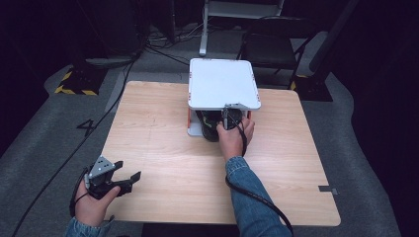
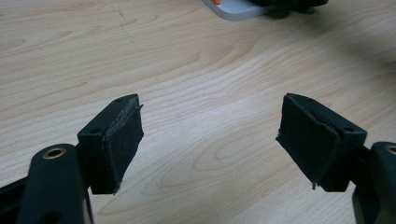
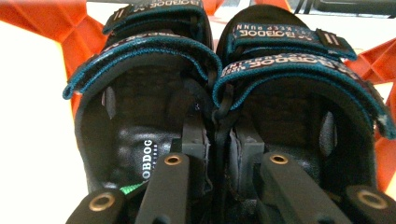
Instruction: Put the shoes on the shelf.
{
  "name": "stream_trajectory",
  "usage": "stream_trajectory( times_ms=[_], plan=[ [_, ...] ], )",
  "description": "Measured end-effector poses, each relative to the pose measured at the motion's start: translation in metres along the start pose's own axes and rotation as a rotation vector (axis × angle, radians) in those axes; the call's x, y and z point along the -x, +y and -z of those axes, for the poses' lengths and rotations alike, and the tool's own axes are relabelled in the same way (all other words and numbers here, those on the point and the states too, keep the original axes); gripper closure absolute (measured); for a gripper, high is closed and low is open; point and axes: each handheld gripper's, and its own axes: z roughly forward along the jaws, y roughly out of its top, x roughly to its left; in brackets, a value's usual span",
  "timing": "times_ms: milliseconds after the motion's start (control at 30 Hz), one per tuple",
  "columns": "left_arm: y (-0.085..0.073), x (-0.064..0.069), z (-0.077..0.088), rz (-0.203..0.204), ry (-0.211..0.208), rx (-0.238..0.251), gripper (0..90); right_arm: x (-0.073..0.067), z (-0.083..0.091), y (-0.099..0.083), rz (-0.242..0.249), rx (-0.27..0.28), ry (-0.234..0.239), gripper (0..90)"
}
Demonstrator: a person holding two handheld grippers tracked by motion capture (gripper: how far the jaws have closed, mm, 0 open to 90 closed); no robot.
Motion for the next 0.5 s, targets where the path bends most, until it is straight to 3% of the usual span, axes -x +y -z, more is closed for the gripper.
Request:
stream_trajectory(
  times_ms=[167, 267, 300, 333, 500],
  plan=[
    [-0.0011, -0.0006, -0.0008, 0.009, 0.002, -0.003, 22.0, -0.0042, -0.0035, -0.0026, 0.015, 0.037, -0.021, 77.8],
    [-0.0008, -0.0005, -0.0003, 0.006, 0.003, -0.001, 22.1, -0.0057, -0.0055, -0.0055, 0.014, 0.066, -0.009, 77.8],
    [-0.0009, -0.0004, -0.0002, 0.005, 0.003, -0.001, 22.0, -0.0059, -0.0074, -0.007, 0.03, 0.146, 0.006, 77.9],
    [-0.0009, -0.0004, -0.0004, 0.005, 0.001, -0.002, 22.0, -0.0059, -0.0074, -0.007, 0.03, 0.146, 0.006, 77.9],
    [-0.0021, -0.0009, -0.0022, 0.008, -0.007, -0.012, 22.0, -0.0041, -0.0086, -0.0056, 0.09, 0.172, -0.034, 61.0]
  ],
)
